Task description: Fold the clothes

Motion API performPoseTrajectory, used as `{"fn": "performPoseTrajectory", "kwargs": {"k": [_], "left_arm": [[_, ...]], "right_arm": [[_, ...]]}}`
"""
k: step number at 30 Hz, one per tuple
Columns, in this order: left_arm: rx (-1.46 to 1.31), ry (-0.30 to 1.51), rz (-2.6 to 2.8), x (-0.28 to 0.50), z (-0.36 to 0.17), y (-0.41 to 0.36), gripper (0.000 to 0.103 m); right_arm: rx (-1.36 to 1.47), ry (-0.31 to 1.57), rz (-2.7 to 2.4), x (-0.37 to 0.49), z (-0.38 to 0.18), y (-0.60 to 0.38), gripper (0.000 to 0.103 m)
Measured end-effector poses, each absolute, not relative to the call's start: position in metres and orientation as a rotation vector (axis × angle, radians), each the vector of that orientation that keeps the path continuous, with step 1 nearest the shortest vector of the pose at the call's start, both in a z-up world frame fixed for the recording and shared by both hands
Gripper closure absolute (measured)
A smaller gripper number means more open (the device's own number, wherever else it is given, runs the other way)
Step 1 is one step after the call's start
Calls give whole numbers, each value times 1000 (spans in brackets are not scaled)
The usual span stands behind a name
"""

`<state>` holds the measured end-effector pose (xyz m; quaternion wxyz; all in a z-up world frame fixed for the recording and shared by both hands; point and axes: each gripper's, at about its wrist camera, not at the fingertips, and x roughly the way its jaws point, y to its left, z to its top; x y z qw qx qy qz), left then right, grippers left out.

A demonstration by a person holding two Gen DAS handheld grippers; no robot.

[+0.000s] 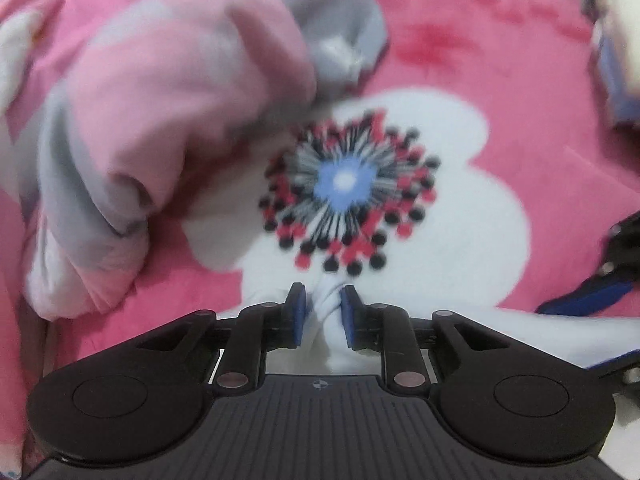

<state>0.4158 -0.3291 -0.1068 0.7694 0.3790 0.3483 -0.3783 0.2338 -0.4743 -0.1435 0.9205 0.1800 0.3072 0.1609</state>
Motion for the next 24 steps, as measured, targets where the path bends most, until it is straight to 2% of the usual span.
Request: {"fn": "performPoseTrajectory", "kwargs": {"k": [2,9,13,14,17,19,24], "left_arm": [[751,759,-799,421,-100,-328,93],[9,1010,-666,477,-89,-273,98],[-374,972,-731,485,-81,-234,99],[-435,938,-744,484,-78,-226,103],[-557,835,-741,484,-72,-207,103],[-557,839,-713,487,-74,-206,103],[-419,857,-714,483,-75,-215,100]], "right_arm": [[374,631,332,234,-144,-475,63],[383,629,333,234,-145,-475,63],[386,628,334,233,-144,-475,63],[387,628,334,233,-144,-476,63],[388,631,333,234,-145,-476,63],[391,632,334,234,-145,-476,63],[399,633,335,234,-145,-477,63]]}}
